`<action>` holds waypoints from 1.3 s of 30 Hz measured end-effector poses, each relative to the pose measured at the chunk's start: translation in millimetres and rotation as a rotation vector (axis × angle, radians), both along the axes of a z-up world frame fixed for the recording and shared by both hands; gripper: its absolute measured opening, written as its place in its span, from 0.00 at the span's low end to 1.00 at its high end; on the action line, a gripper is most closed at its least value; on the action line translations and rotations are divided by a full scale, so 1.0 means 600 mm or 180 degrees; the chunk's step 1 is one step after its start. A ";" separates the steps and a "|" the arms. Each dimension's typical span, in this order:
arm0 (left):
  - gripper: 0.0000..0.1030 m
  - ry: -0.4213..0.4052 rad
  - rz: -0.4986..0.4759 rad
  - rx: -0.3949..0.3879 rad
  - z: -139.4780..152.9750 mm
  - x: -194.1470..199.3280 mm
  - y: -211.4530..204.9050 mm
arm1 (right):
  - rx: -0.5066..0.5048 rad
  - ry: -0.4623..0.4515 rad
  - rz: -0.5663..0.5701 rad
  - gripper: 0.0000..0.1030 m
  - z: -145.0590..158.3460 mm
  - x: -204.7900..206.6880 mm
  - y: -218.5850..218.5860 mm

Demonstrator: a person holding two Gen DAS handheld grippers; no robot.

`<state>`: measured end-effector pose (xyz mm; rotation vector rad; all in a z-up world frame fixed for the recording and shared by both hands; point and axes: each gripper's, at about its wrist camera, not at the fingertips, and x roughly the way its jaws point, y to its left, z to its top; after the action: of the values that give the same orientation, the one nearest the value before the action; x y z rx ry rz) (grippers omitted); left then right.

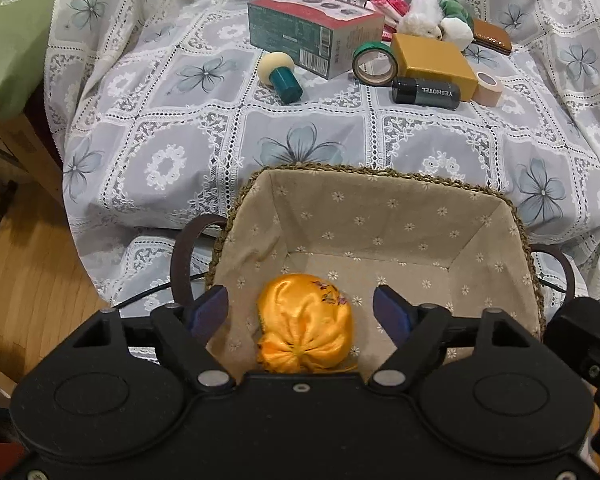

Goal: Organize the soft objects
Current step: 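Lower the yellow pouch into the basket and open the left tool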

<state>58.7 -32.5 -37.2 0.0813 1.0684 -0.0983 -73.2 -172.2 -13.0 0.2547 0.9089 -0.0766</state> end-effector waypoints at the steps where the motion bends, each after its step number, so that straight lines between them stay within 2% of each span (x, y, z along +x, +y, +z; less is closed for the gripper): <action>1: 0.74 -0.0009 -0.0005 0.0011 0.001 -0.002 0.000 | 0.0008 0.0009 0.0004 0.56 -0.001 0.000 0.000; 11: 0.78 -0.0101 -0.0072 0.0137 0.007 -0.028 0.006 | 0.0099 0.0178 0.0073 0.56 -0.026 0.013 0.004; 14: 0.82 -0.0139 -0.0097 0.0162 0.011 -0.038 0.008 | 0.0135 0.0239 0.0083 0.56 -0.034 0.017 0.005; 39: 0.83 -0.0144 -0.0057 0.0141 0.011 -0.056 0.025 | 0.0187 0.0289 0.0063 0.60 -0.041 0.017 0.002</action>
<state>24.9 -17.4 -30.4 0.1325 1.0248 -0.0887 -62.8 -171.3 -37.6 0.2988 1.0050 -0.0434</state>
